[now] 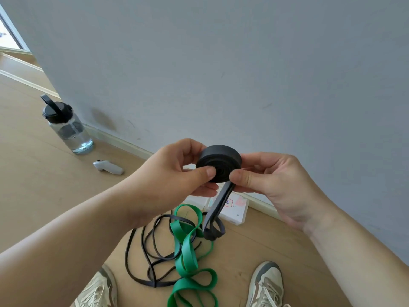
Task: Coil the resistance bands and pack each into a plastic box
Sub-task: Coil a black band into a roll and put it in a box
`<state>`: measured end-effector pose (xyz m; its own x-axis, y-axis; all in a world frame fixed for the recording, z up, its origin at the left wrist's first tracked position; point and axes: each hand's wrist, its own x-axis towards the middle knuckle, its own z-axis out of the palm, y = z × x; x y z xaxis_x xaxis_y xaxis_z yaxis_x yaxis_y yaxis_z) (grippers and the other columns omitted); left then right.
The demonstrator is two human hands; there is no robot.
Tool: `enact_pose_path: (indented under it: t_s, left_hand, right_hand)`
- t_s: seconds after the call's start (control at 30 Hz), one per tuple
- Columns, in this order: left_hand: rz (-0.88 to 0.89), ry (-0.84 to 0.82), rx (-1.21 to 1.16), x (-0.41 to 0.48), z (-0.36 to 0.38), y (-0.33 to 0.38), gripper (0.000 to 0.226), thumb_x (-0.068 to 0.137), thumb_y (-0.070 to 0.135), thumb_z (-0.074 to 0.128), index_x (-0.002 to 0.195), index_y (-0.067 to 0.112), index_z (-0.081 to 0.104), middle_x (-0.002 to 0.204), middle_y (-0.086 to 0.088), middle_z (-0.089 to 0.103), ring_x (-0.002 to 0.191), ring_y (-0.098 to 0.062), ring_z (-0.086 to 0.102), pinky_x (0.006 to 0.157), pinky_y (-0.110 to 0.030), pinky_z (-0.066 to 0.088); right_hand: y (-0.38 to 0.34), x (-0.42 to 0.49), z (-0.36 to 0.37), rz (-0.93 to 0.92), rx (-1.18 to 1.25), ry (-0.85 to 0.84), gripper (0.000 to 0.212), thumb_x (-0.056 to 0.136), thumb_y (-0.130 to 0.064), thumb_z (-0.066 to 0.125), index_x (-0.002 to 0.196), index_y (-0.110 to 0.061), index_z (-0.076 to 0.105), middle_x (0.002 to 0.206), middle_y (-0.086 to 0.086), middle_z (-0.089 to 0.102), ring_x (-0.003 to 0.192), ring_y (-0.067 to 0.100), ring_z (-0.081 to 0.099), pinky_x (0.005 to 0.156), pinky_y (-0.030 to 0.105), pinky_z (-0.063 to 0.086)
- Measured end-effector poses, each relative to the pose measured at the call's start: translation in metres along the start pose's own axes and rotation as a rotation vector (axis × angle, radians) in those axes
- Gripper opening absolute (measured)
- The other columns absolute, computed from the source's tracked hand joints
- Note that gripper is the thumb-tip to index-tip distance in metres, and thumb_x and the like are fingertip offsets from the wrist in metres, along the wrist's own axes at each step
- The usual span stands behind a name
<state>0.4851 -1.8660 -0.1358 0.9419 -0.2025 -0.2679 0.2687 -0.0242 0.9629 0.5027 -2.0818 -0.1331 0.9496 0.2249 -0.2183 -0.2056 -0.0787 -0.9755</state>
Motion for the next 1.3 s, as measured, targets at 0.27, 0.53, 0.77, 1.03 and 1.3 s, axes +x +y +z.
enact_pose_path:
  t_s: [0.27, 0.53, 0.77, 1.03, 1.3]
  left_hand:
    - [0.168, 0.094, 0.537, 0.0, 0.005, -0.003, 0.017, 0.088, 0.029, 0.079, 0.097, 0.036, 0.067, 0.092, 0.031, 0.068, 0.071, 0.001, 0.069, 0.069, -0.01, 0.053]
    - [0.313, 0.098, 0.833, 0.002, 0.0, -0.006, 0.017, 0.091, 0.026, 0.073, 0.103, 0.033, 0.064, 0.086, 0.018, 0.06, 0.079, -0.005, 0.058, 0.067, -0.02, 0.046]
    - [0.114, 0.058, 0.367, -0.004, -0.001, 0.002, 0.017, 0.092, 0.022, 0.077, 0.1, 0.031, 0.064, 0.09, 0.006, 0.078, 0.078, -0.008, 0.077, 0.083, -0.033, 0.059]
    - [0.35, 0.061, 0.881, -0.004, 0.001, -0.012, 0.022, 0.085, 0.036, 0.077, 0.105, 0.04, 0.069, 0.09, 0.015, 0.066, 0.075, -0.005, 0.061, 0.069, -0.031, 0.053]
    - [0.243, 0.073, 0.844, 0.001, -0.003, -0.005, 0.017, 0.091, 0.028, 0.074, 0.102, 0.036, 0.063, 0.081, 0.013, 0.065, 0.08, -0.006, 0.06, 0.068, -0.023, 0.049]
  right_hand:
    - [0.001, -0.004, 0.006, -0.225, -0.61, 0.11, 0.021, 0.091, -0.01, 0.075, 0.099, -0.028, 0.08, 0.084, -0.018, 0.077, 0.08, 0.006, 0.072, 0.075, 0.015, 0.056]
    - [0.002, -0.006, 0.009, -0.285, -0.705, 0.048, 0.023, 0.089, -0.018, 0.078, 0.103, -0.036, 0.078, 0.091, -0.018, 0.078, 0.091, 0.0, 0.071, 0.078, 0.011, 0.054]
    - [-0.003, -0.002, 0.002, -0.077, -0.288, -0.007, 0.024, 0.088, -0.005, 0.077, 0.108, -0.018, 0.079, 0.098, 0.0, 0.082, 0.096, 0.019, 0.078, 0.091, 0.042, 0.063]
    - [0.001, -0.007, 0.012, -0.251, -0.85, 0.012, 0.017, 0.082, -0.026, 0.082, 0.094, -0.037, 0.081, 0.077, -0.012, 0.077, 0.077, 0.012, 0.072, 0.072, 0.034, 0.059]
    - [0.005, -0.001, 0.004, -0.166, -0.845, -0.044, 0.019, 0.085, -0.023, 0.08, 0.1, -0.033, 0.077, 0.087, -0.016, 0.077, 0.086, 0.0, 0.072, 0.082, 0.027, 0.058]
